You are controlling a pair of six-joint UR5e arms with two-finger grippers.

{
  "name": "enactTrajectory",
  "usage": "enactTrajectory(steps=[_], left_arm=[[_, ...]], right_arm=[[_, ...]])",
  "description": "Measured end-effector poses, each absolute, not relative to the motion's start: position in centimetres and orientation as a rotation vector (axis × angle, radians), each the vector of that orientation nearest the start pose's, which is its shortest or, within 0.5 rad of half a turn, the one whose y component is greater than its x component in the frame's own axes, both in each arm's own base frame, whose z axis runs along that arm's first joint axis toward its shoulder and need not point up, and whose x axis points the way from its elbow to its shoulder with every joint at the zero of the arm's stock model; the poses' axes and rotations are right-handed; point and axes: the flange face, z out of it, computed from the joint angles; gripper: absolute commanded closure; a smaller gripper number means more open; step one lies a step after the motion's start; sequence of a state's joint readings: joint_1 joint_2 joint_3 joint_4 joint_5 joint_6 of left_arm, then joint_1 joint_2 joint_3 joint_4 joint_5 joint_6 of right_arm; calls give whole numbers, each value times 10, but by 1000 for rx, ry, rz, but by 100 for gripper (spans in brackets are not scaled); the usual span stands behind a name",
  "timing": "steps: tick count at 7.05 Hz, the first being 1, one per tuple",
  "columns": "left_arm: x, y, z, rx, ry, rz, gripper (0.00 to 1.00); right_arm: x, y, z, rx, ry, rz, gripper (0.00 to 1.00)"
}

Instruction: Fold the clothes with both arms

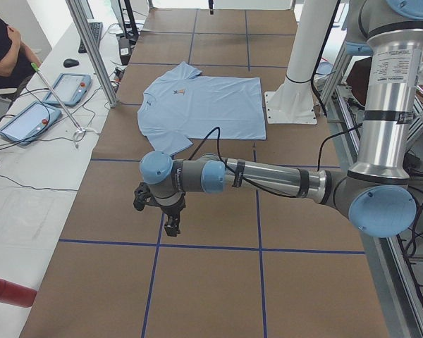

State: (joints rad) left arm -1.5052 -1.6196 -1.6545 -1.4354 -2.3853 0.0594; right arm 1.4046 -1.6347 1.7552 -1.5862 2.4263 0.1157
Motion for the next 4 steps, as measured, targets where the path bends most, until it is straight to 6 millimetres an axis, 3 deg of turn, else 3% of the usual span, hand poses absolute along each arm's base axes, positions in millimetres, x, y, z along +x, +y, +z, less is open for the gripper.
enactTrajectory(steps=[2, 4], left_arm=[[-25, -515, 591, 16, 842, 123, 0], [-22, -516, 584, 63, 900, 147, 0]], right_arm=[[-89, -497, 559, 32, -872, -27, 0], [-182, -545, 510, 40, -904, 122, 0]])
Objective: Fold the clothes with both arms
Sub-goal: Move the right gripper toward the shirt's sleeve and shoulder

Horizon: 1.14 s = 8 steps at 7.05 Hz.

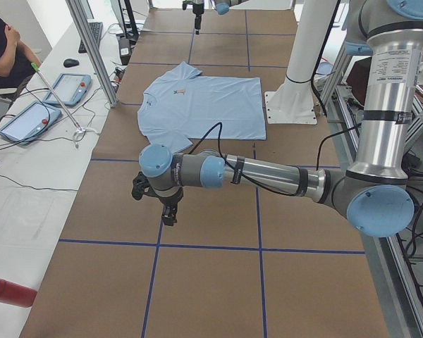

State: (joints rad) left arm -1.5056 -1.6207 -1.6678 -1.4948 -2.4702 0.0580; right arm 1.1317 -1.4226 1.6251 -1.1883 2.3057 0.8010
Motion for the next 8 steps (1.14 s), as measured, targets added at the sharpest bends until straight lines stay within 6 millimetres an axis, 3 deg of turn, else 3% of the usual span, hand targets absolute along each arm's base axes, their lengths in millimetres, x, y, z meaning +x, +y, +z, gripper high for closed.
enactTrajectory(steps=[2, 4, 5, 7, 8], left_arm=[[-21, -507, 589, 113, 924, 171, 0], [-21, -505, 589, 128, 928, 180, 0], [-21, -504, 589, 128, 927, 181, 0], [-21, -505, 592, 134, 928, 184, 0], [-21, -505, 592, 138, 928, 185, 0]], right_arm=[[-264, -570, 479, 95, -922, 230, 2], [-318, -590, 472, 138, -942, 291, 4], [-335, -600, 476, 142, -940, 297, 8], [-353, -603, 487, 161, -912, 304, 43], [-354, -603, 489, 167, -907, 309, 81]])
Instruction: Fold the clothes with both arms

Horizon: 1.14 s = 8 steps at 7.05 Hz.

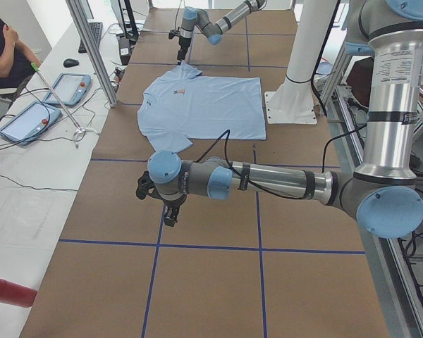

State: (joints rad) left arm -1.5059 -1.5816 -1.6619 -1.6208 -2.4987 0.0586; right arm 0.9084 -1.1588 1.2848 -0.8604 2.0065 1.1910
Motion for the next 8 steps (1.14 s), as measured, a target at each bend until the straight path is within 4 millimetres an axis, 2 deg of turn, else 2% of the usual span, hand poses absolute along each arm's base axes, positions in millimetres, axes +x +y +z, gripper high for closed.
enactTrajectory(steps=[1, 3, 5, 6, 7, 8], left_arm=[[-21, -505, 591, 140, 928, 184, 0], [-21, -504, 589, 142, 929, 183, 0], [-21, -504, 589, 141, 931, 181, 0], [-21, -504, 589, 140, 931, 180, 0], [-21, -504, 589, 141, 931, 180, 0], [-21, -504, 588, 141, 936, 180, 0]], right_arm=[[-354, -601, 492, 166, -904, 311, 100], [-349, -594, 500, 155, -903, 309, 100], [-344, -584, 486, 145, -939, 289, 100], [-346, -582, 469, 142, -969, 278, 100], [-358, -584, 441, 132, -1007, 295, 100], [-381, -595, 402, 107, -1041, 346, 100]])
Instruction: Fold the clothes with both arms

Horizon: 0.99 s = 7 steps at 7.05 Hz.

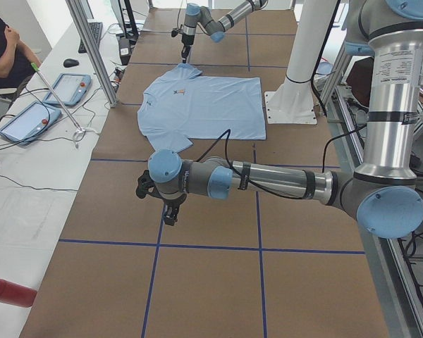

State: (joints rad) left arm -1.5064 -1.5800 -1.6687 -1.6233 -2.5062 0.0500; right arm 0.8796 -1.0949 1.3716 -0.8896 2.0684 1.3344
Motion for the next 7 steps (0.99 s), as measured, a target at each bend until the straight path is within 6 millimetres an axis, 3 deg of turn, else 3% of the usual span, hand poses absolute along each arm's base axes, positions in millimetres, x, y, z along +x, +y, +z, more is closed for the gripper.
enactTrajectory(steps=[1, 2, 3, 5, 7], left_arm=[[-20, -504, 587, 141, 944, 181, 0], [-20, -504, 586, 142, 950, 181, 0], [-20, -504, 585, 143, 953, 182, 0], [-18, -506, 582, 154, 958, 192, 0], [2, -520, 564, 213, 987, 239, 0]], right_arm=[[-413, -612, 361, 92, -1050, 407, 100], [-449, -626, 328, 100, -1041, 450, 75], [-486, -628, 305, 122, -1028, 462, 1], [-546, -604, 278, 223, -1006, 460, 0], [-562, -575, 237, 266, -1069, 447, 0]])
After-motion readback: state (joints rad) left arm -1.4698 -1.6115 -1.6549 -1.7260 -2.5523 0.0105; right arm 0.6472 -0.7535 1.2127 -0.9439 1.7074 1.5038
